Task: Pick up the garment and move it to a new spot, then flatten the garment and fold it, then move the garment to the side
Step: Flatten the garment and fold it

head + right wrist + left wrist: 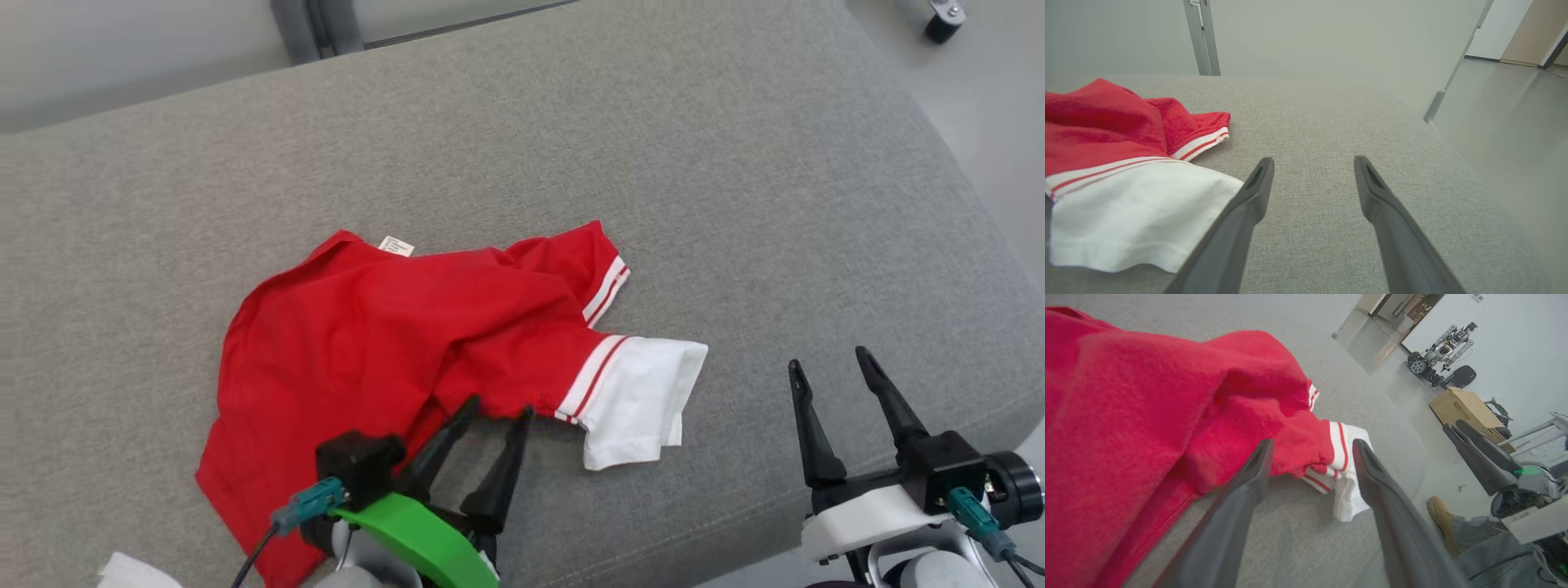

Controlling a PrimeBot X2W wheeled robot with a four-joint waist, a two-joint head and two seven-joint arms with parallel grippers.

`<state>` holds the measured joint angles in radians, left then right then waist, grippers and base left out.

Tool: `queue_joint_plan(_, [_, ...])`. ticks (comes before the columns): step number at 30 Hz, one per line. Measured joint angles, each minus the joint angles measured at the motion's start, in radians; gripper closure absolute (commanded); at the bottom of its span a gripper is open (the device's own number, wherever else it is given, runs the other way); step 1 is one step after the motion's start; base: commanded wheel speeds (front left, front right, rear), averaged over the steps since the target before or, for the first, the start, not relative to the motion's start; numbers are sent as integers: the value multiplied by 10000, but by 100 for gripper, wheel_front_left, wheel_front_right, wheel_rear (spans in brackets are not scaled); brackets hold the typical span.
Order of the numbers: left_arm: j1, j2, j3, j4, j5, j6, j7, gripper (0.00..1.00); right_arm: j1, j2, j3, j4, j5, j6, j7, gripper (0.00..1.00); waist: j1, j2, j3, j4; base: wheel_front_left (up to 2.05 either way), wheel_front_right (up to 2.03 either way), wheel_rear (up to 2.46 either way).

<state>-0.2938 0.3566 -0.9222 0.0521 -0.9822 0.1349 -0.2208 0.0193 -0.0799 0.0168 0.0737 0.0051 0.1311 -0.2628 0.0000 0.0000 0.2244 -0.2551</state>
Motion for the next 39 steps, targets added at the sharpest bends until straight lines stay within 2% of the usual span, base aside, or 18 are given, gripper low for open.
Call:
queue_joint_plan(4, [489,311,629,-500,723,596,-357,0,92,-244,-247,-353,-33,0,0,0,0,0,-362,376,0,0,0])
queue_joint_plan(8, [1131,656,1772,-713,1889,1143,-405,0,249,-422,-426,-571,-33,0,0,0,0,0,-727,784,0,0,0])
queue_joint_plan(15, [2917,316,4337,-1039,3676,1264,-418,0,646,-648,-566,-573,-23,0,0,0,-1,0,-1373,1475,0,0,0])
queue_joint_plan(20, [4017,-318,5873,-963,4577,698,-418,0,936,-698,-633,-374,-19,0,0,0,-1,0,-1817,1875,0,0,0])
queue_joint_plan(27, [4860,-1193,7461,-21,5624,-479,-433,0,1208,-633,-591,199,-8,0,0,0,-1,0,-2306,2315,0,0,0])
queue_joint_plan(34, [5347,-2048,9168,612,6546,-1365,-433,0,1245,-571,-694,696,-8,0,0,0,-1,0,-2672,2478,0,0,0])
queue_joint_plan(39, [5452,-2506,9940,796,7076,-1958,-433,0,1322,-493,-874,767,-12,0,0,0,-1,0,-2739,2508,0,0,0])
